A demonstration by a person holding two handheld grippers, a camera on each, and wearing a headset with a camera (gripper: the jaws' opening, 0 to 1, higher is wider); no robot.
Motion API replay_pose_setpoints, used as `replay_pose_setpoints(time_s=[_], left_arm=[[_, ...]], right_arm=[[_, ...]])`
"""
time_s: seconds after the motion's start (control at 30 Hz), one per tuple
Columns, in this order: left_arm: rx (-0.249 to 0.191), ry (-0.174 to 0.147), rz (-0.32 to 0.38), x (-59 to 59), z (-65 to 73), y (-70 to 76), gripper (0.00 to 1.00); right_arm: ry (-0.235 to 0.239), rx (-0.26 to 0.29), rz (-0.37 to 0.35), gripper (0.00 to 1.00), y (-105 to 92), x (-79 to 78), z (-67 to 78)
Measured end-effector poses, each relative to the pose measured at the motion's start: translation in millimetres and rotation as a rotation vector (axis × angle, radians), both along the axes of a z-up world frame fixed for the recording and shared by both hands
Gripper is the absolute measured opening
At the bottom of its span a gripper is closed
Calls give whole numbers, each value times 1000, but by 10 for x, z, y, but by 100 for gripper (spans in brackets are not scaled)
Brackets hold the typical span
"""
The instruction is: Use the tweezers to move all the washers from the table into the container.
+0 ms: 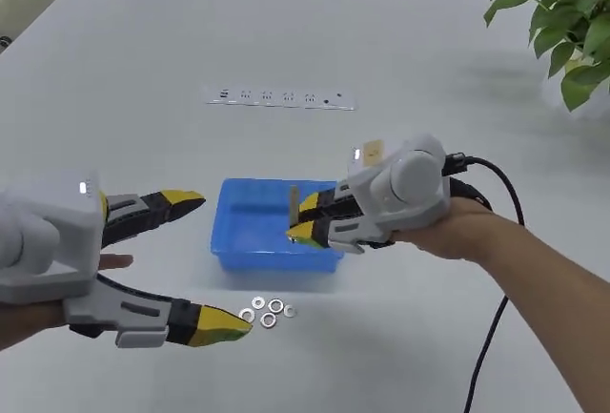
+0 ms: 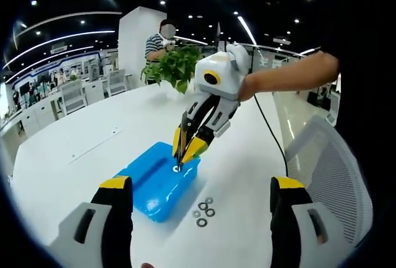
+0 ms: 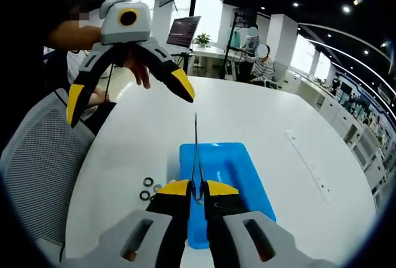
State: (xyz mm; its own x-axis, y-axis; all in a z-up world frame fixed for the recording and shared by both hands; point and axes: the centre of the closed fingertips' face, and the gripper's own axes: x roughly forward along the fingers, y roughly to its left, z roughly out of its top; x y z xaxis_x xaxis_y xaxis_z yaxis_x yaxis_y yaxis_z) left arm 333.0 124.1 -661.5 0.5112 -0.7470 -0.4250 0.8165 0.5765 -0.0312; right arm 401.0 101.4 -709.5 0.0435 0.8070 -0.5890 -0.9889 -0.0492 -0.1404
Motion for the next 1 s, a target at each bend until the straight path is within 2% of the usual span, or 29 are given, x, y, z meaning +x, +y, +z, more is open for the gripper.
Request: replay_pose_setpoints(time_s=[0.37,0.67,0.93,1.0], left_arm=[[1,-2,-2,100,3,18,97],[-5,-14,-28,207,8,-25,89],[-2,-14,-48,328,-36,-89,81],[1,-10,-53,366,-50,-105,76]], right_arm=[[21,-7,1,9,70,132,-191],[48,-17,1,9,97,207,-364],[63,-15,-7,9,124,252,-431],[68,-14,-9,9,125,256,-445]])
